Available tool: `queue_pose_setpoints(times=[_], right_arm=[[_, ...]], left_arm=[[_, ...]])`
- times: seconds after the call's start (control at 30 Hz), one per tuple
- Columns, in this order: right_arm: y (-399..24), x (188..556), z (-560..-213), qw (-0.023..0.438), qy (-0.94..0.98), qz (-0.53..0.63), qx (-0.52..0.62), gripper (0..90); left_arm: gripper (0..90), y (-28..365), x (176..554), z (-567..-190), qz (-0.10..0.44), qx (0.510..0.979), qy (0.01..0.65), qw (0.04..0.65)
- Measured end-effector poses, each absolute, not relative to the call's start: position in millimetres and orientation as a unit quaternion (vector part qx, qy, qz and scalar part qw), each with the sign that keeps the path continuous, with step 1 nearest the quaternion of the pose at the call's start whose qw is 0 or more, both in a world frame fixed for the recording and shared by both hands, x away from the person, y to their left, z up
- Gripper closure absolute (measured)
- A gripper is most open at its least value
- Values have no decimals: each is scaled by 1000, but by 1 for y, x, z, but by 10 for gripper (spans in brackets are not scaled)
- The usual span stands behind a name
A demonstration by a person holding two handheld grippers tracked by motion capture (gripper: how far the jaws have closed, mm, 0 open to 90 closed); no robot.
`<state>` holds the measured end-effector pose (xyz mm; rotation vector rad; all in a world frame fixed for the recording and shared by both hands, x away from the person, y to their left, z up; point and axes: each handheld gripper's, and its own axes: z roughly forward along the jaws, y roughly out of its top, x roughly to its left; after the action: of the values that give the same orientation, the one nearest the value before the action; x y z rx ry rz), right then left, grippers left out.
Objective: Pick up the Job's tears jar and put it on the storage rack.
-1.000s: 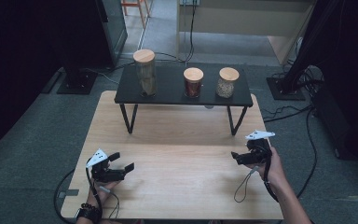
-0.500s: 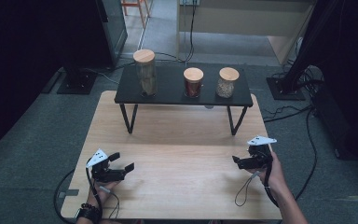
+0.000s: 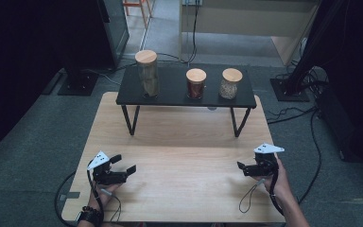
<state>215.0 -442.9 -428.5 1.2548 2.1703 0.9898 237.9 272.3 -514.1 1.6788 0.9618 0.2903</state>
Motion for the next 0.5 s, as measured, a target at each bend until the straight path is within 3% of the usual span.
queue_pose_setpoints(times=[0.5], right_arm=[[-453,206,-454,228,771,367,468,77]], left_arm=[[40,271,238,-513,125,713,408,555]])
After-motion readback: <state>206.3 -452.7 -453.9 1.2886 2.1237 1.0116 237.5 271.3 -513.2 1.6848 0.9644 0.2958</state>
